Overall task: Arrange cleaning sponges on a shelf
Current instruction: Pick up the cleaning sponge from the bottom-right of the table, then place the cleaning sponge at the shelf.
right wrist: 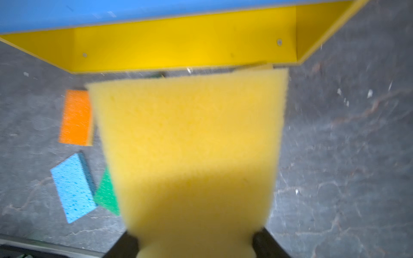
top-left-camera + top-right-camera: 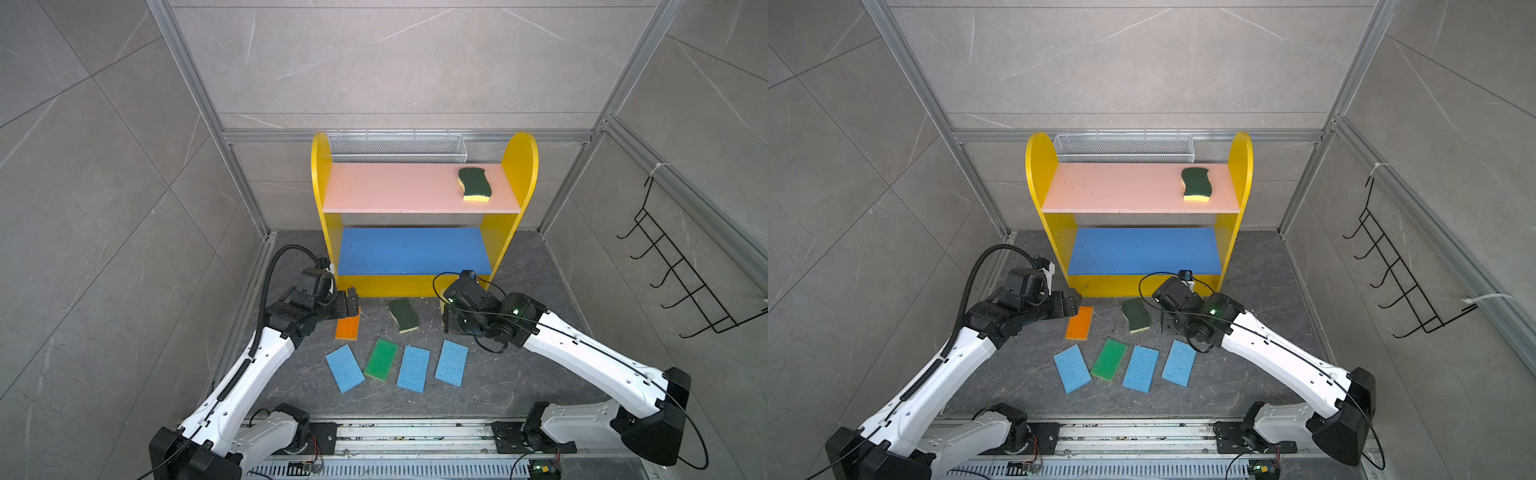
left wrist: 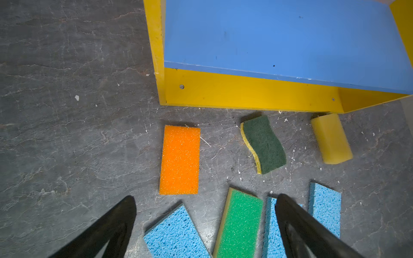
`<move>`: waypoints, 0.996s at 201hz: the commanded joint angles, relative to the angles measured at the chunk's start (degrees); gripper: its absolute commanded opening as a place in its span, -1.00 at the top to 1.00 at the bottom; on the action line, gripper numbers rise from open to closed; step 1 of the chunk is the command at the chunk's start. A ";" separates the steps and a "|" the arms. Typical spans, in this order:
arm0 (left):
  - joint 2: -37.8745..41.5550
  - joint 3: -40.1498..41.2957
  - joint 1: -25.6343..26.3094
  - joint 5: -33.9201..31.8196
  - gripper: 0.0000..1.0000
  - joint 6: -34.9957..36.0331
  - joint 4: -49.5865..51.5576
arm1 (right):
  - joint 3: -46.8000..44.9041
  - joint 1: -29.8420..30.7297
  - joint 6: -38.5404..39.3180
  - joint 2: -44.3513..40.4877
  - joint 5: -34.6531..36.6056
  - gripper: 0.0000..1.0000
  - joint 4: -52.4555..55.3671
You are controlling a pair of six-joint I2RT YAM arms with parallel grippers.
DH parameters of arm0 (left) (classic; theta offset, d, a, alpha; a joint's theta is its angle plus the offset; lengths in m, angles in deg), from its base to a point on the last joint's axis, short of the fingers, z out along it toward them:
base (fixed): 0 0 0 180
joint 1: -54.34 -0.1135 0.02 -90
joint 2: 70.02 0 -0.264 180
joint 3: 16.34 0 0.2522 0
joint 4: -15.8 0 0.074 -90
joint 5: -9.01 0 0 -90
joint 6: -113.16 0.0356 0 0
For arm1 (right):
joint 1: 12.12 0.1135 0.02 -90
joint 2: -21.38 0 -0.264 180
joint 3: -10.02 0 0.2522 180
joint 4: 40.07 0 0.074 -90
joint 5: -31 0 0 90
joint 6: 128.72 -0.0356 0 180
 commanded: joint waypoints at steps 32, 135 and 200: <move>1.62 -1.72 0.20 -3.21 -0.99 3.40 1.46 | 14.68 1.02 9.04 5.18 3.34 -0.23 2.21; -0.01 -3.96 0.07 -3.32 -0.99 2.94 -0.92 | 47.45 0.99 26.51 19.21 1.30 -0.28 -1.67; -0.32 -4.38 0.05 -3.00 -0.99 1.26 -4.03 | 59.76 0.30 34.44 27.20 6.80 -0.30 -5.89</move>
